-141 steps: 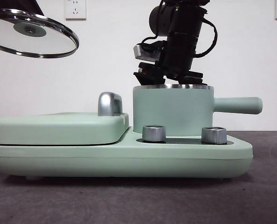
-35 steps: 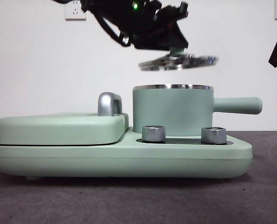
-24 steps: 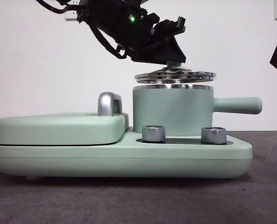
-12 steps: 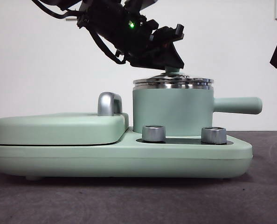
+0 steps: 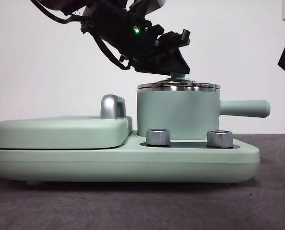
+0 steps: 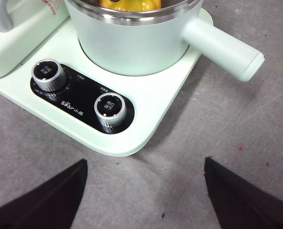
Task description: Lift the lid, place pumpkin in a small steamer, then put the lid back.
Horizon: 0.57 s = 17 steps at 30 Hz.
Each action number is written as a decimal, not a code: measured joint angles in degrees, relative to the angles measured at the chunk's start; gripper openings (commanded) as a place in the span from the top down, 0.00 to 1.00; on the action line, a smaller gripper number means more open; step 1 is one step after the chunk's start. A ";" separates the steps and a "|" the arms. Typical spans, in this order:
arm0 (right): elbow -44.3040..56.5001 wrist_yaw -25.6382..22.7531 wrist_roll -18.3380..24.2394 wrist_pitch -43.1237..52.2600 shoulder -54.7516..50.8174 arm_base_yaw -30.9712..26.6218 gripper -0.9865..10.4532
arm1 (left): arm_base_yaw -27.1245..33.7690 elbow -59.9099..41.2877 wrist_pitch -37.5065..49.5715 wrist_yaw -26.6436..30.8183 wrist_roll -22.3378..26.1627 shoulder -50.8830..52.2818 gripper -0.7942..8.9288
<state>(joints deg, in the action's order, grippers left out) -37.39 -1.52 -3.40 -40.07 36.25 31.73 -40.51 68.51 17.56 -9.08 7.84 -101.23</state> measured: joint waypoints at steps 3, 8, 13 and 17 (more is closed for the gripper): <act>0.00 0.00 0.00 -0.04 0.00 0.00 0.58 | 0.00 0.00 0.04 0.00 0.02 0.00 0.90; 0.00 0.00 0.00 -0.11 0.00 0.00 0.58 | 0.00 0.00 -0.20 0.00 0.00 -0.02 0.90; 0.00 0.00 0.00 -0.15 0.00 0.00 0.58 | 0.02 0.09 -0.87 0.00 -0.15 -0.02 0.78; 0.00 0.00 0.00 -0.15 0.00 0.00 0.58 | 0.02 0.11 -1.07 -0.07 -1.01 -0.02 0.69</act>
<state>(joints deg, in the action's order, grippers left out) -37.39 -1.52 -3.40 -40.23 36.25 31.73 -40.49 68.62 16.49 -9.15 6.83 -101.25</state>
